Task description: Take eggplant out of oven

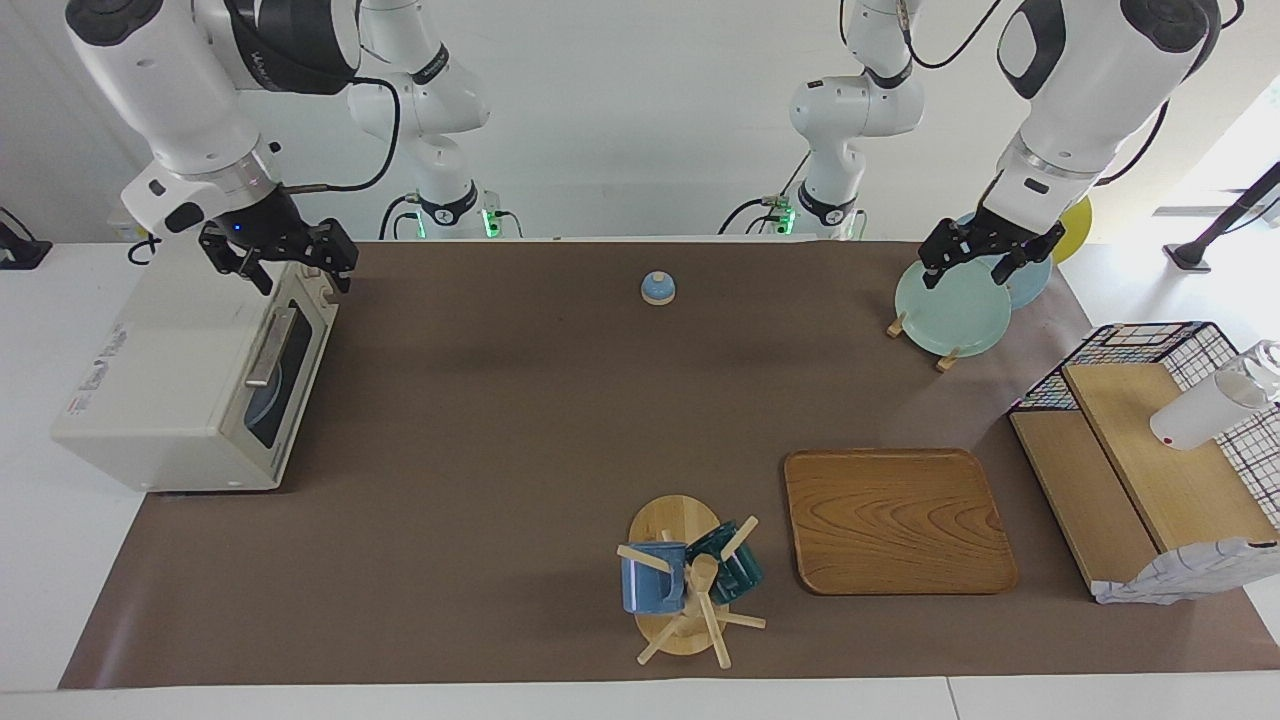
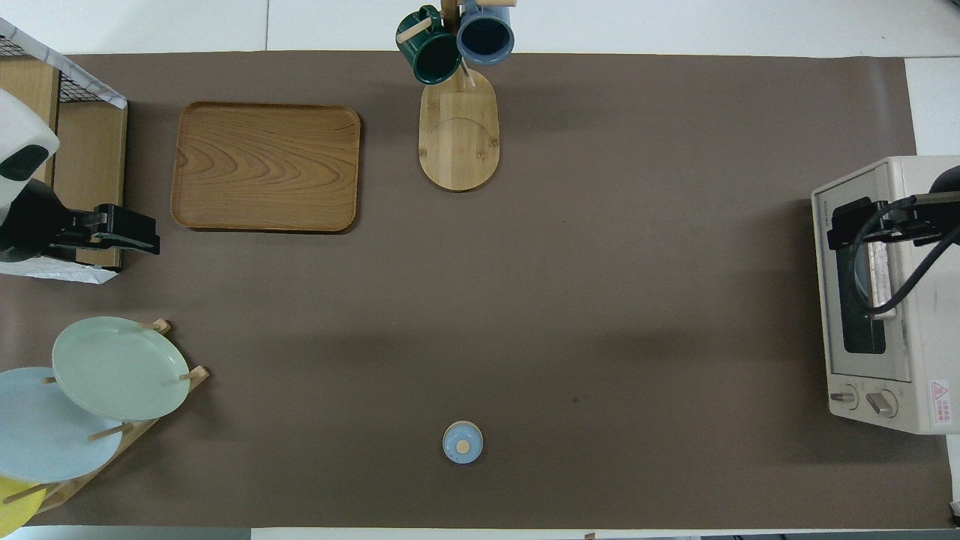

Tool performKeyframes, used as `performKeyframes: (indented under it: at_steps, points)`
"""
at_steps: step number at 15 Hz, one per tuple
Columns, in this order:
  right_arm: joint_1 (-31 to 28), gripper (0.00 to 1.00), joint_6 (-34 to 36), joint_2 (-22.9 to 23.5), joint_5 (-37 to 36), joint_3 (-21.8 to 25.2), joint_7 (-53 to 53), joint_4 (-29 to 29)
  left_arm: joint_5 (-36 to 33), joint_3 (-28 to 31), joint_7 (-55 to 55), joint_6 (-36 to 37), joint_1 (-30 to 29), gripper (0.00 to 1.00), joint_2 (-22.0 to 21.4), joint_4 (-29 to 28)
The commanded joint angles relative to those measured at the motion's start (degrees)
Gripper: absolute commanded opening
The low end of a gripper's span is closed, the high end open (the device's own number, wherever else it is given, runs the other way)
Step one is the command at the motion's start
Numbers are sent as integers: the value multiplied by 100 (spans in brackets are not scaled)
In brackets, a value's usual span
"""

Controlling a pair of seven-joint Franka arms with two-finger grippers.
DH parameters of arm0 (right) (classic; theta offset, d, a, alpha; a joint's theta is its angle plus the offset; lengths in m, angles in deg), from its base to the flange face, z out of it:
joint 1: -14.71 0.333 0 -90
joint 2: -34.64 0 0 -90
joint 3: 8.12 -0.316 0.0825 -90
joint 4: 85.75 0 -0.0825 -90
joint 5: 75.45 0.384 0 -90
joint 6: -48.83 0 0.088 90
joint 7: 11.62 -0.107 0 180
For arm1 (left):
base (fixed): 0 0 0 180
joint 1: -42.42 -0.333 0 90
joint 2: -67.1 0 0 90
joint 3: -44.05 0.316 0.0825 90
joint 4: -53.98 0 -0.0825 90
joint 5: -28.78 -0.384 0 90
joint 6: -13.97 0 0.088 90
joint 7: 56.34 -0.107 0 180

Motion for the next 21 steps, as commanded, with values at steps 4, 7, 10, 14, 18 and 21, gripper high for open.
performKeyframes:
  at_steps: [4,7,10,14,18,21]
  points:
    - [-3,100,-131,-46,81,5,-85,-96,-102,-78,5,137,-90,100,-16,91]
    - [23,100,-228,-151,81,5,28,-324,-102,-78,-4,137,-90,100,-16,91]
    - [14,16,-709,-266,90,5,475,-762,-102,-78,5,137,-99,100,-16,91]
    - [-82,0,-1528,-232,-250,23,820,-1300,-102,-78,-4,137,-99,100,-16,91]
    - [-109,0,-1529,-169,-1130,23,223,-1466,-102,-78,-4,137,-90,100,-16,91]
    - [-275,0,-1582,-161,-1316,23,205,-1607,-102,-78,5,137,-90,100,-16,91]
